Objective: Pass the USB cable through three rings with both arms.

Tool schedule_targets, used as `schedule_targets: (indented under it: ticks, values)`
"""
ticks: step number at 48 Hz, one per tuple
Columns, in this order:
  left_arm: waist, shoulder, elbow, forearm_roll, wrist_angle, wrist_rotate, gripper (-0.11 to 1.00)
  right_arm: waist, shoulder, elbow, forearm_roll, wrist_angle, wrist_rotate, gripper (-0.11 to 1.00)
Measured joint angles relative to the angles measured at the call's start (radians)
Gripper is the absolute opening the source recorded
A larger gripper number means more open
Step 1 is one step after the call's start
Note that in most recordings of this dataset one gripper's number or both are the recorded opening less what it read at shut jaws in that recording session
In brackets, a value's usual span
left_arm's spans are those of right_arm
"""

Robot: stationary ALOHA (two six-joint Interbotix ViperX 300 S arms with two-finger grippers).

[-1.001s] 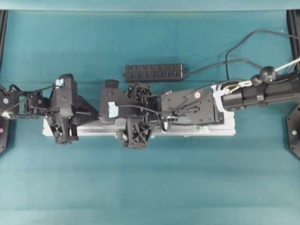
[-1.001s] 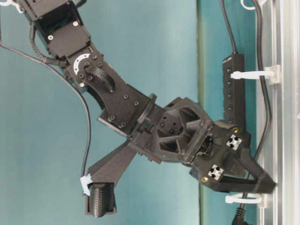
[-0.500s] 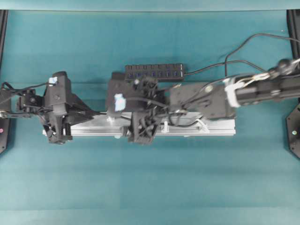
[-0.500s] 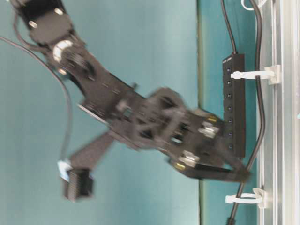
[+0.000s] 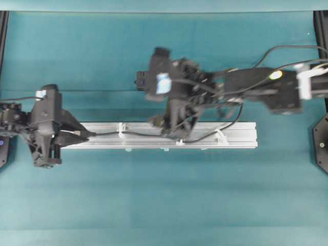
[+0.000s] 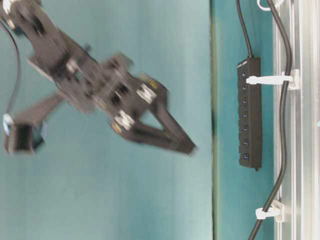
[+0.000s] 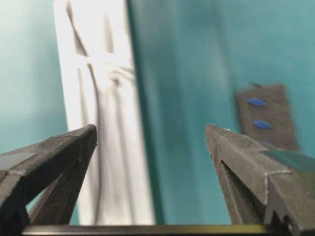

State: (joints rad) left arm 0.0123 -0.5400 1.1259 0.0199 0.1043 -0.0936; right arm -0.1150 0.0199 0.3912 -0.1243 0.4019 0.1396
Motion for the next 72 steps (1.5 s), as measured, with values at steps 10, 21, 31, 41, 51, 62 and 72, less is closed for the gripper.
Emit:
schedule_targets:
  ticks: [10,21,31,41,51,62,72]
  values:
    - [-0.003,-0.061,0.006,0.0,0.031,-0.006,0.21,-0.011,-0.054,0.061,0.0,-0.005,-0.002,0.82]
    - [-0.003,-0.074,0.002,0.0,0.041,-0.008,0.21,-0.02,-0.103,0.101,0.0,-0.011,-0.002,0.82]
    - [-0.003,-0.075,-0.021,0.0,0.043,-0.009,0.21,-0.02,-0.183,0.143,0.0,-0.089,-0.003,0.82]
    - [-0.003,-0.078,-0.028,0.0,0.043,-0.008,0.21,-0.02,-0.285,0.255,0.0,-0.201,-0.002,0.81]
    - [-0.003,-0.109,-0.026,0.0,0.044,-0.008,0.21,-0.018,-0.399,0.331,0.0,-0.314,-0.002,0.81]
    - [-0.005,-0.117,-0.026,0.0,0.044,-0.006,0.21,-0.011,-0.431,0.353,0.0,-0.31,-0.002,0.81]
    - [-0.005,-0.115,-0.026,0.0,0.044,-0.006,0.21,0.017,-0.433,0.353,0.0,-0.296,-0.002,0.81]
